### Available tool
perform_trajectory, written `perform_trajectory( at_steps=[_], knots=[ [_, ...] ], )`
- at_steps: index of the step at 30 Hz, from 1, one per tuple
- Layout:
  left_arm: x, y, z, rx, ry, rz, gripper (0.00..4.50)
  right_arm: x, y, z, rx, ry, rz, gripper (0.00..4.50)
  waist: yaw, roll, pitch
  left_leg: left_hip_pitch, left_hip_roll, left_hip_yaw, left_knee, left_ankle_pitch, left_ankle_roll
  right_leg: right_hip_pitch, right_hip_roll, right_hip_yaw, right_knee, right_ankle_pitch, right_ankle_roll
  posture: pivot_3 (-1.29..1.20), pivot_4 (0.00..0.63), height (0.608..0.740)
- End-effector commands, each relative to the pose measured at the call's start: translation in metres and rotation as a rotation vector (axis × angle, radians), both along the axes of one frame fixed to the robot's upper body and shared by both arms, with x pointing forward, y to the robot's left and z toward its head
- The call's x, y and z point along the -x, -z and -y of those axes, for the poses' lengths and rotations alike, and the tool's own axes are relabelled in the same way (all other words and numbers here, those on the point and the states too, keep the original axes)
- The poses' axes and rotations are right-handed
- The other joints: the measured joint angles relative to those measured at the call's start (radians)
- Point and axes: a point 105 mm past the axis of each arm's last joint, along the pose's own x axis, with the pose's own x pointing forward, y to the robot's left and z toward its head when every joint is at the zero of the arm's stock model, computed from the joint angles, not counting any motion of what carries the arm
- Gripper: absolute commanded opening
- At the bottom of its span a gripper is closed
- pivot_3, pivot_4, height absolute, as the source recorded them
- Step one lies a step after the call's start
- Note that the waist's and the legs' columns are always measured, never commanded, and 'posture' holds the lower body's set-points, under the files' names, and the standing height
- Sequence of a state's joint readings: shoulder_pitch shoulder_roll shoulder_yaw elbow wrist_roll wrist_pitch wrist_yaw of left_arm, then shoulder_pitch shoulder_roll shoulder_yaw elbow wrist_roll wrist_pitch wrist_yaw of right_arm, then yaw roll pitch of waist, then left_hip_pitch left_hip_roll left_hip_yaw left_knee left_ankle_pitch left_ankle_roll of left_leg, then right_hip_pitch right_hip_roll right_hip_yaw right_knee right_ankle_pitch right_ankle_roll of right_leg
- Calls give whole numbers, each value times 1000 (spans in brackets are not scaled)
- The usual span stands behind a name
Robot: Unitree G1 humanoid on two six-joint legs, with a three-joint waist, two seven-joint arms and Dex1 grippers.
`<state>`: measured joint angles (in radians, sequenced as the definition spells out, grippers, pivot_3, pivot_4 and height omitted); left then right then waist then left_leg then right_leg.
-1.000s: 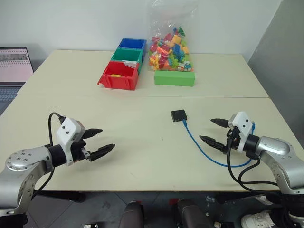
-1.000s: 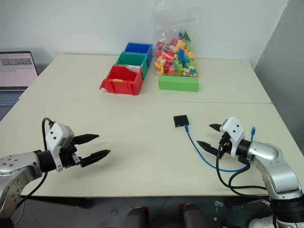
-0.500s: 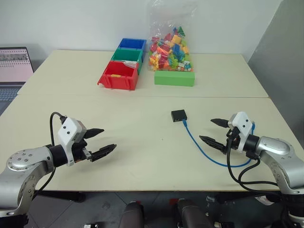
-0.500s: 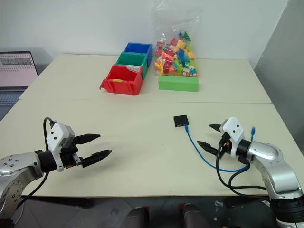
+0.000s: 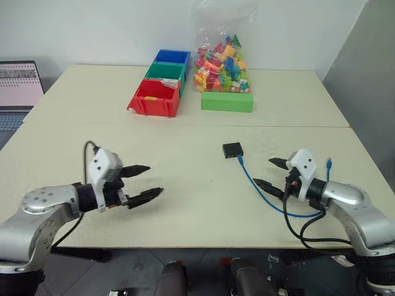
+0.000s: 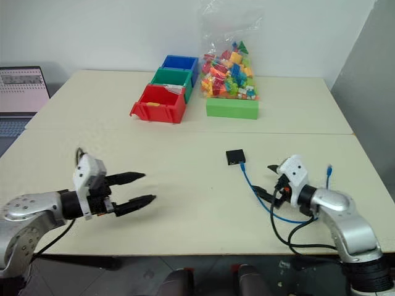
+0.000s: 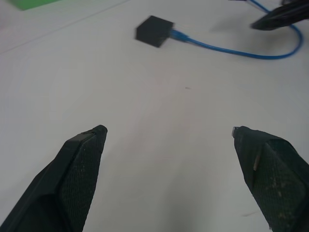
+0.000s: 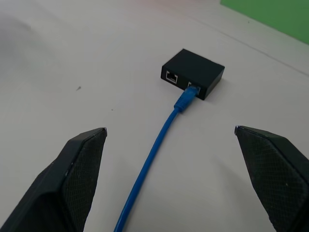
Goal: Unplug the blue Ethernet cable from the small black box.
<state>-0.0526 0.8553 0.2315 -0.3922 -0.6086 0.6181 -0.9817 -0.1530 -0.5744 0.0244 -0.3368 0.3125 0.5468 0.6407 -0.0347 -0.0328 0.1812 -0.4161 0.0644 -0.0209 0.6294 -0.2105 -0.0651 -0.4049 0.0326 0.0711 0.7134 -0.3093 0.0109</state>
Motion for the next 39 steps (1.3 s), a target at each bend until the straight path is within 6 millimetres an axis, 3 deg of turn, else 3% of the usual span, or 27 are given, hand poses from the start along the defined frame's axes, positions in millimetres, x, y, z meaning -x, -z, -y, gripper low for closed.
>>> perform_trajectory(
  at_steps=[1, 9, 16, 28, 36, 39],
  knots=[
    [-2, -14, 9, -35, 78, 64, 4446, -9, 2, -7, 15, 118, 40, 4500, -2, 0, 0, 0, 0, 0, 0, 0, 0, 0, 0, 0, 0, 0, 0, 0, 150, 740],
    [-8, -20, 21, -52, 161, 95, 4446, -38, 18, -36, -59, 316, 17, 4500, -7, 0, 0, 0, 0, 0, 0, 0, 0, -1, 1, 0, 0, 0, 0, 0, 150, 740],
    [-8, -19, 24, -43, 182, 93, 4446, -55, 27, -42, -39, 395, -3, 4500, -7, 0, 0, -1, 0, 1, 0, 0, 0, -1, 0, 0, 0, 0, 0, 0, 150, 740],
    [-14, -14, 22, -31, 156, 101, 4500, -68, 34, -41, -3, 431, -22, 2180, -10, 0, 0, 0, 0, 0, 0, 0, 0, -1, 0, 0, 0, 0, 0, 0, 150, 740],
    [-40, -15, 9, 67, 13, 124, 4500, -66, 21, -31, 124, 260, 89, 176, 1, 0, 0, -1, -1, 1, 0, 0, 0, 0, 0, -1, 0, 0, 0, 0, 150, 740],
    [-44, -14, 7, 100, -7, 107, 4500, -62, 12, -33, 198, 137, 165, 112, 0, 0, 0, -1, -1, 1, 0, 0, 0, -1, 0, -1, 0, 0, 0, 0, 150, 740]
  ],
)
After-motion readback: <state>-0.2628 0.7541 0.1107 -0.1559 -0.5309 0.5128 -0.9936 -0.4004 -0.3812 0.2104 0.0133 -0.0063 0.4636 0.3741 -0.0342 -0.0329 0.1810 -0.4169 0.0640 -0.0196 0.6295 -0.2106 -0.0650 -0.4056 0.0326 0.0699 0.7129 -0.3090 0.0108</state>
